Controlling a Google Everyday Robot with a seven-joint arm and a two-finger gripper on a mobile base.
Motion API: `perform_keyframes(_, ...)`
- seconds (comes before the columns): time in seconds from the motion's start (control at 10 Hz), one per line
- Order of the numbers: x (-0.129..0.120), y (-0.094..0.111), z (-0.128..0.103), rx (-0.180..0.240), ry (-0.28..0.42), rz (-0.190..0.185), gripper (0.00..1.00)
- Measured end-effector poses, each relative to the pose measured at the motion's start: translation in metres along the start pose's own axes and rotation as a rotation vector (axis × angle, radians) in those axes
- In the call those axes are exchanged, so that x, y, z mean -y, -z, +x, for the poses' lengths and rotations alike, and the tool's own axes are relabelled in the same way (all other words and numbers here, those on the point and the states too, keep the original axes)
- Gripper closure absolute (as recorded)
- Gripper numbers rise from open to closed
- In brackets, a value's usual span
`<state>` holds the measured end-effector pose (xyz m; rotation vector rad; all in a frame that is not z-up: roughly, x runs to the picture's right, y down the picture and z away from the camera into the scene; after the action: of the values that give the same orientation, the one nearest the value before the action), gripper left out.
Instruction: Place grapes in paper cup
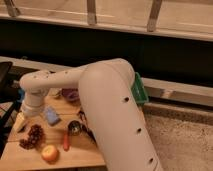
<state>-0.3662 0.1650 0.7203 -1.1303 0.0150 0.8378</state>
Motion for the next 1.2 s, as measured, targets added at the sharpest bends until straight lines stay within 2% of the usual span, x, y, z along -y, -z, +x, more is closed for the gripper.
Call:
perform_keyframes(0.2, 0.002, 0.0, -0.002, 0.003, -0.008, 0.016, 0.2)
perform_keyframes(0.3, 0.0, -0.007, -0.005, -0.003, -0.01, 0.009, 0.2)
perform_keyframes(0.5, 0.0, -0.027, -0.007, -0.023, -0.018, 0.002, 0.2)
perform_keyframes(0.8, -0.006, -0.045, -0.008, -0.05, -0.036, 0.017, 0.2)
perform_keyframes(1.0, -0.002, -0.057, -0.006, -0.067, -0.063, 0.027, 0.2)
perform_keyframes(1.2, 0.006, -0.078, -0.003, -0.094, -0.091, 0.038, 0.2)
